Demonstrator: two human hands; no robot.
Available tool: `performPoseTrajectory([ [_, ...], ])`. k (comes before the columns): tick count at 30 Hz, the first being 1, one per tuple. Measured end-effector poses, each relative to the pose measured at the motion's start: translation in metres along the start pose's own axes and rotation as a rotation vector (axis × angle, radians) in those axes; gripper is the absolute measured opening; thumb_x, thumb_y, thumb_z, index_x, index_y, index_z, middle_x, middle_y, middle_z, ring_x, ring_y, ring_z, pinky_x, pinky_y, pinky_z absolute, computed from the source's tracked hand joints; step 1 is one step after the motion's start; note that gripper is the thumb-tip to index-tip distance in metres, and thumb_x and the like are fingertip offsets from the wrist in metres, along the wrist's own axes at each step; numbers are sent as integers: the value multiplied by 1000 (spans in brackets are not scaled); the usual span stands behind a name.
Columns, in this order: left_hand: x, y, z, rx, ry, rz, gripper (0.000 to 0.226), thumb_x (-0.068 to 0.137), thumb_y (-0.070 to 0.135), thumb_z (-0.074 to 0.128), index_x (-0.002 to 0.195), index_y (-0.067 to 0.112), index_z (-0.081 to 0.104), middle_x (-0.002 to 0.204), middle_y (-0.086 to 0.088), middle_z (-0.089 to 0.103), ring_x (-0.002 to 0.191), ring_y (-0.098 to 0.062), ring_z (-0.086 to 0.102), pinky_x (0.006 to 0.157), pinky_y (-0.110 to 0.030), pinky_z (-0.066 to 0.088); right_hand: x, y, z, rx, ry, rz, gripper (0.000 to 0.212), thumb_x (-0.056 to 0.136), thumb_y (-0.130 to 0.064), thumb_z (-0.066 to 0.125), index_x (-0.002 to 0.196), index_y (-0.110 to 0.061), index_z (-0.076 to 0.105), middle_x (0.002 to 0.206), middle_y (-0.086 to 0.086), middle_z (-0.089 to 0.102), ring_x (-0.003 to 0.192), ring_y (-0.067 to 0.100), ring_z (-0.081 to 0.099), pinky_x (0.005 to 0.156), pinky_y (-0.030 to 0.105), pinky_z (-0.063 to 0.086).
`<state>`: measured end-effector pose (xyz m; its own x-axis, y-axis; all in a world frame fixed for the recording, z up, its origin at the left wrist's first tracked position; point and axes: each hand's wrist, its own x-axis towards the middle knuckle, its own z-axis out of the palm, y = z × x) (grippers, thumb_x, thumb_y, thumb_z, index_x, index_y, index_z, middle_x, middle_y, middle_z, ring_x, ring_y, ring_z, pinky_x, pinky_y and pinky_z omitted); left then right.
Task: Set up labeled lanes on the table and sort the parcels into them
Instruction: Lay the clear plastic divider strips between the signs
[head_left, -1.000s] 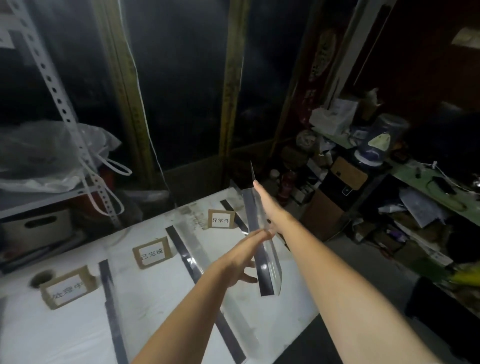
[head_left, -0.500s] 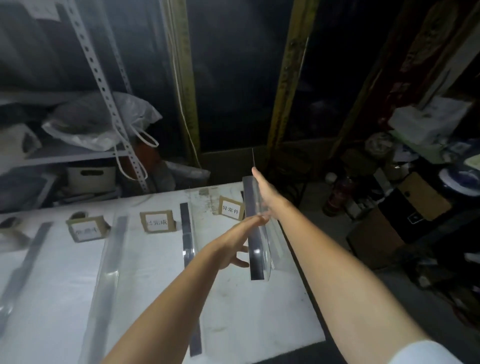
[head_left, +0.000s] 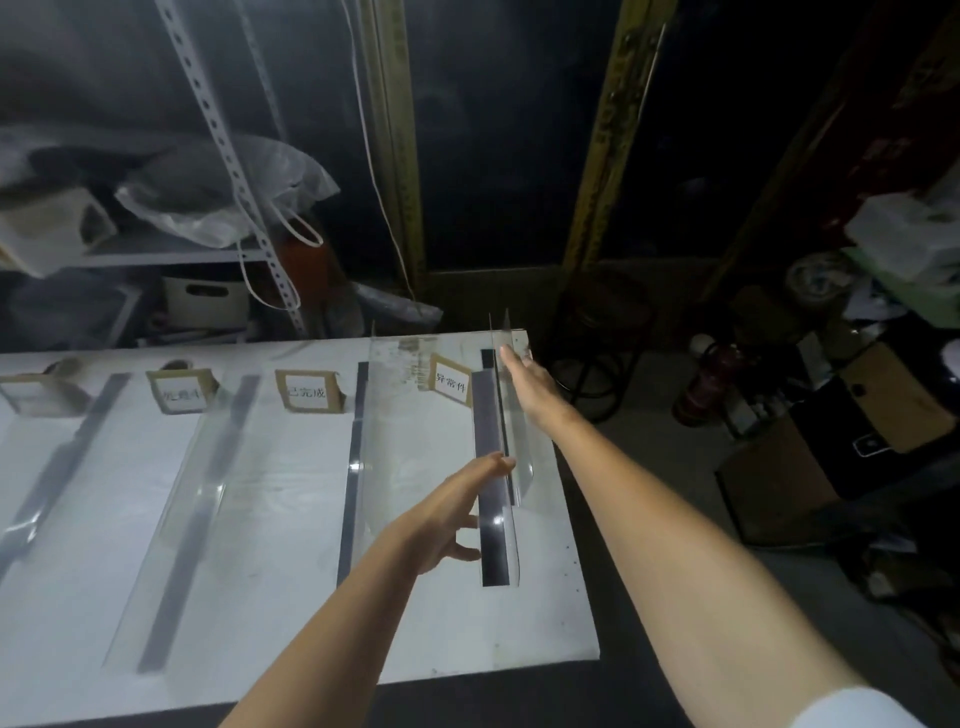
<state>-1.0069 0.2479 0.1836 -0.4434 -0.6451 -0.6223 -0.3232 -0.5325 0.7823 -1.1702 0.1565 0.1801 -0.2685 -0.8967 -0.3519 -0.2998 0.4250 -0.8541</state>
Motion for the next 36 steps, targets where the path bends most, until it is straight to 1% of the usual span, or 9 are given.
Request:
performPoseTrajectory([
  [3, 13, -24, 5, 20, -13, -31, 50, 82, 73, 57, 123, 53, 38, 159, 1, 28, 130, -31, 41, 102, -53, 44, 14, 24, 3, 5, 25, 21, 64, 103, -57, 36, 140, -6, 51, 144, 16, 51, 131, 32, 48, 106, 44, 38],
  [11, 45, -64, 22, -4, -41, -77, 64, 70, 77, 53, 127, 54, 34, 162, 2, 25, 143, -36, 32, 111, -56, 37, 37, 76, 25, 107, 25, 133, 77, 97, -67, 40, 158, -24, 25, 162, 6, 30, 146, 31, 32, 117, 48, 29],
  [16, 61, -83, 33, -12, -30, -90, 54, 94, 58, 52, 144, 48, 34, 161, 4, 27, 147, -32, 26, 112, -57, 33, 48, 88, 30, 72, 23, 147, 69, 103, -59, 32, 158, -18, 24, 161, 7, 32, 145, 29, 34, 114, 41, 29],
  [20, 68, -95, 35, 48, -12, -75, 32, 99, 44, 52, 127, 54, 43, 147, 6, 45, 138, -24, 38, 111, -55, 37, 53, 90, 34, -24, 10, 147, 61, 108, -49, 18, 153, -11, 35, 156, 12, 39, 140, 31, 39, 110, 38, 31],
  [23, 69, -95, 37, 52, 11, -32, 56, 91, 49, 61, 140, 51, 34, 149, 3, 43, 125, -20, 43, 109, -56, 37, 50, 93, 37, -76, -2, 146, 55, 110, -37, 13, 154, -9, 31, 156, 16, 38, 139, 35, 40, 110, 41, 32],
  [27, 73, -94, 48, 27, -17, -8, 99, 72, 63, 72, 151, 55, 12, 161, 0, 24, 144, -30, 34, 105, -53, 42, 50, 100, 42, -76, -28, 146, 51, 111, -27, 13, 157, -9, 22, 160, 18, 29, 143, 37, 34, 114, 44, 29],
  [30, 78, -96, 57, 34, -55, 4, 96, 81, 45, 75, 149, 59, 9, 163, -3, 21, 145, -30, 33, 105, -52, 45, 51, 105, 45, 13, 22, 114, 58, 110, -39, 21, 148, 1, 37, 149, 25, 43, 135, 39, 42, 109, 41, 34],
  [33, 76, -97, 59, 6, -77, -31, 90, 92, 22, 68, 150, 59, 9, 162, -5, 24, 130, -24, 50, 94, -47, 53, 51, 105, 43, 100, 42, 133, 63, 108, -47, 24, 142, 3, 45, 143, 25, 49, 132, 37, 45, 108, 38, 36],
  [36, 73, -101, 55, 2, -79, -53, 87, 93, 14, 63, 145, 62, 14, 158, -3, 31, 114, -16, 57, 71, -31, 60, 52, 103, 41, 82, -18, 173, 59, 110, -41, 20, 153, -2, 32, 155, 21, 37, 141, 36, 36, 114, 38, 30],
])
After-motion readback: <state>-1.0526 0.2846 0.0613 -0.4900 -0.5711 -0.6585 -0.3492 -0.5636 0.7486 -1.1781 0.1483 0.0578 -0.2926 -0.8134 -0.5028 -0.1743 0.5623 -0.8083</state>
